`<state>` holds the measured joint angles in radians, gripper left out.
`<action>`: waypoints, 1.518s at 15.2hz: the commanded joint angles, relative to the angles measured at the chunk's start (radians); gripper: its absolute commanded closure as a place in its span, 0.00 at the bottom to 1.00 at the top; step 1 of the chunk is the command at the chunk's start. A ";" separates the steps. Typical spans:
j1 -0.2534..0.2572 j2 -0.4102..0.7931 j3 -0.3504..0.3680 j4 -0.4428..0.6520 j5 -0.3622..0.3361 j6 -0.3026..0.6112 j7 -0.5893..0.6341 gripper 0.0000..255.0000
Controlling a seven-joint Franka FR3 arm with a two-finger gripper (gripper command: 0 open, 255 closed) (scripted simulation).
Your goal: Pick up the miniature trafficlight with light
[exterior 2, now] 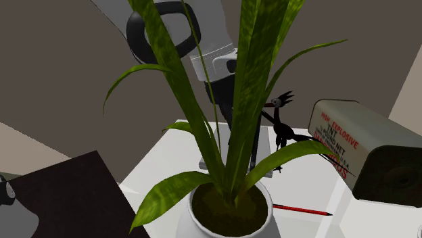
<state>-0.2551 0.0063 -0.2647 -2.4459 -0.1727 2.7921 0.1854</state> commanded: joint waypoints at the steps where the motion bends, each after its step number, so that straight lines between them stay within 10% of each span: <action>1: 0.000 0.027 0.000 -0.006 0.004 0.033 0.001 0.00; 4: -0.001 0.045 0.000 -0.010 0.008 0.055 0.000 0.00; 5: -0.001 0.045 0.000 -0.011 0.008 0.056 -0.001 1.00; 23: 0.002 -0.055 0.002 0.021 -0.008 -0.074 0.002 1.00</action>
<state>-0.2539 -0.0381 -0.2643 -2.4289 -0.1772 2.7323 0.1839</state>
